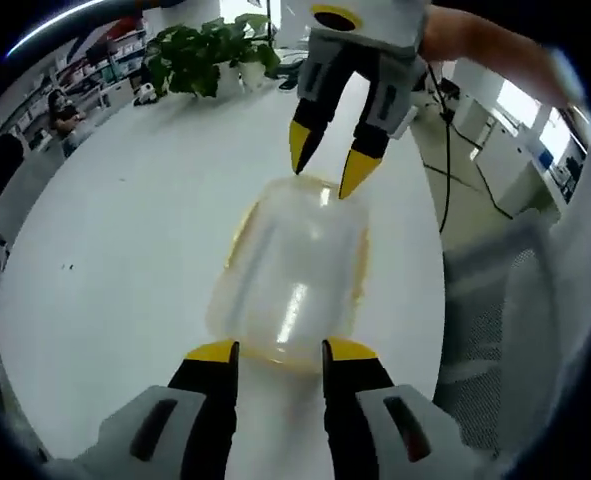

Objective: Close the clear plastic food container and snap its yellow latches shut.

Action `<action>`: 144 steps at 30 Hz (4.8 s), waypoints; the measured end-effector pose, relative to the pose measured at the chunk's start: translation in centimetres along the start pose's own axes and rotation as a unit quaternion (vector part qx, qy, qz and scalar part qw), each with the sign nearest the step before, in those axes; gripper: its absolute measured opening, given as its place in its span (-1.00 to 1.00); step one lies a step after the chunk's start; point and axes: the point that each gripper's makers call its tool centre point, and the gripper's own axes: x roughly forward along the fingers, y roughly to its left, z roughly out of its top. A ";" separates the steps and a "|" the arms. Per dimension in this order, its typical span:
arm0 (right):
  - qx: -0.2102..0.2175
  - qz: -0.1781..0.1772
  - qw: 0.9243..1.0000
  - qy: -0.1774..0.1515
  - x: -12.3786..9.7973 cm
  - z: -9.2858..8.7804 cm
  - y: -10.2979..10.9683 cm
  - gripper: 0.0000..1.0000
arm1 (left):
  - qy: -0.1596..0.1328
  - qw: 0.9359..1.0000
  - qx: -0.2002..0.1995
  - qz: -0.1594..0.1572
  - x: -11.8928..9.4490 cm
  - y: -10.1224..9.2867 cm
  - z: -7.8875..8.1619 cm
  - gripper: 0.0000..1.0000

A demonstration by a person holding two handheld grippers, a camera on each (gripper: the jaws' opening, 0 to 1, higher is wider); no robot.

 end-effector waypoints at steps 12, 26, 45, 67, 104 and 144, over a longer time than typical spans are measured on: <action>-0.045 0.018 0.999 0.000 0.7 0.8 0.6 -0.48 | -0.005 0.998 0.060 -0.005 0.5 0.7 1.0 -0.37; -0.061 0.034 0.997 -0.023 1.4 2.5 1.1 -0.50 | -0.036 0.997 0.060 -0.020 1.3 0.4 2.8 -0.37; -0.058 0.035 0.997 -0.046 2.2 4.1 1.0 -0.49 | -0.041 0.997 0.056 -0.018 2.5 0.2 3.4 -0.38; -0.067 0.035 0.996 -0.056 2.7 5.7 -0.4 -0.48 | -0.068 0.997 0.019 -0.041 3.2 -2.4 3.7 -0.32; -0.043 0.105 0.993 -0.028 4.3 5.8 -0.4 -0.44 | -0.052 0.994 0.083 0.057 4.2 -3.8 2.9 -0.16; -0.099 0.175 0.974 0.104 4.5 5.3 0.8 -0.52 | -0.014 0.982 0.124 0.139 5.5 -3.6 3.1 -0.25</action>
